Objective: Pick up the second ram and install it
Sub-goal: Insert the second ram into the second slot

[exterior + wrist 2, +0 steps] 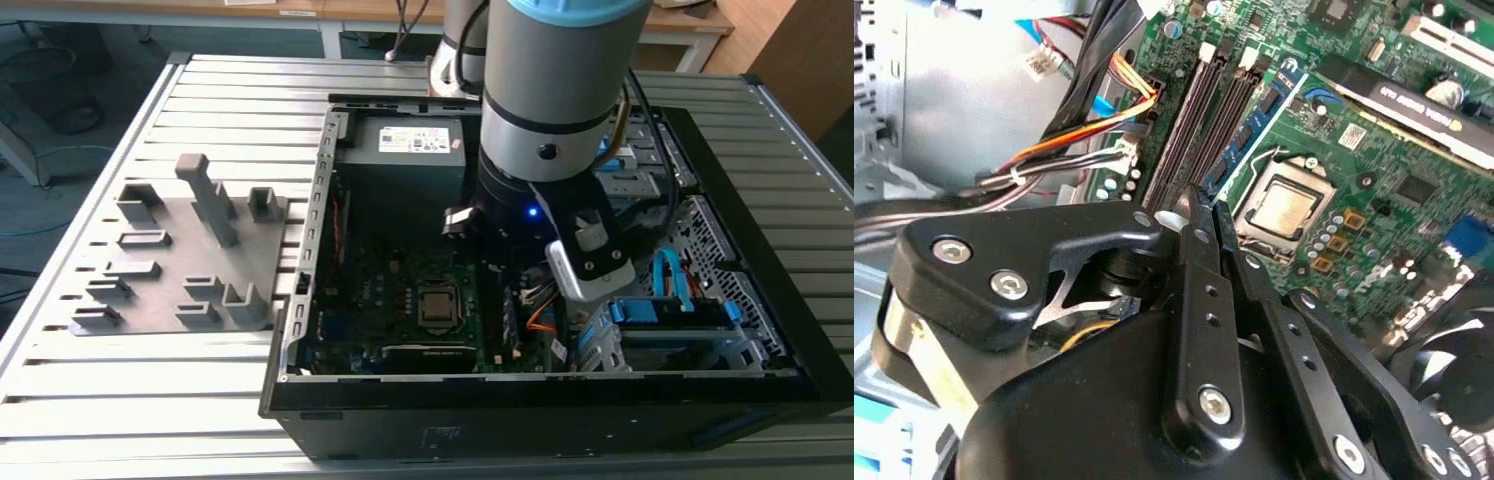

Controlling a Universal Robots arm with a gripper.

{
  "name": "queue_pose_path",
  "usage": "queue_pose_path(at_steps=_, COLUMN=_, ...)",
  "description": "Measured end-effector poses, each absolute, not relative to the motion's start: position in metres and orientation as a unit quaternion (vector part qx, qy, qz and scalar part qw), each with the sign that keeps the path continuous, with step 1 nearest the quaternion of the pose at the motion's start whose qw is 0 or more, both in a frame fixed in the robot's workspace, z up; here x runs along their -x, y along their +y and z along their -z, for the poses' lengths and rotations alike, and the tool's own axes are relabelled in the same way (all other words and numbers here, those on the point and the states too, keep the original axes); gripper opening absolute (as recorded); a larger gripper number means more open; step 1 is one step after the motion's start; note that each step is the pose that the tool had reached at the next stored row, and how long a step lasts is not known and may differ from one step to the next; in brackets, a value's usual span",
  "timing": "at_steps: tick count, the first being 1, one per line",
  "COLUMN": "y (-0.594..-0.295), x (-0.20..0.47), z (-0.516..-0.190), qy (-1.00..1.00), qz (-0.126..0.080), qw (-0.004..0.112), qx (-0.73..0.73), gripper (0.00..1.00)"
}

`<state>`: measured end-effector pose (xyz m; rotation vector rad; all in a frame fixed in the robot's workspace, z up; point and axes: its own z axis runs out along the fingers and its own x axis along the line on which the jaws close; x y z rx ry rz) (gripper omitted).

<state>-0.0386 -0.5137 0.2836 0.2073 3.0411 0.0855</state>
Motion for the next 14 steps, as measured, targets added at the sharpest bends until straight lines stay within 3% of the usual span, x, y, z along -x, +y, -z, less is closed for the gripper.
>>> queue_pose_path(at_steps=14, y=-0.5138, x=0.0392, z=-0.2821, qy=0.999, qz=-0.030, qw=0.044, qx=-0.007, gripper=0.13)
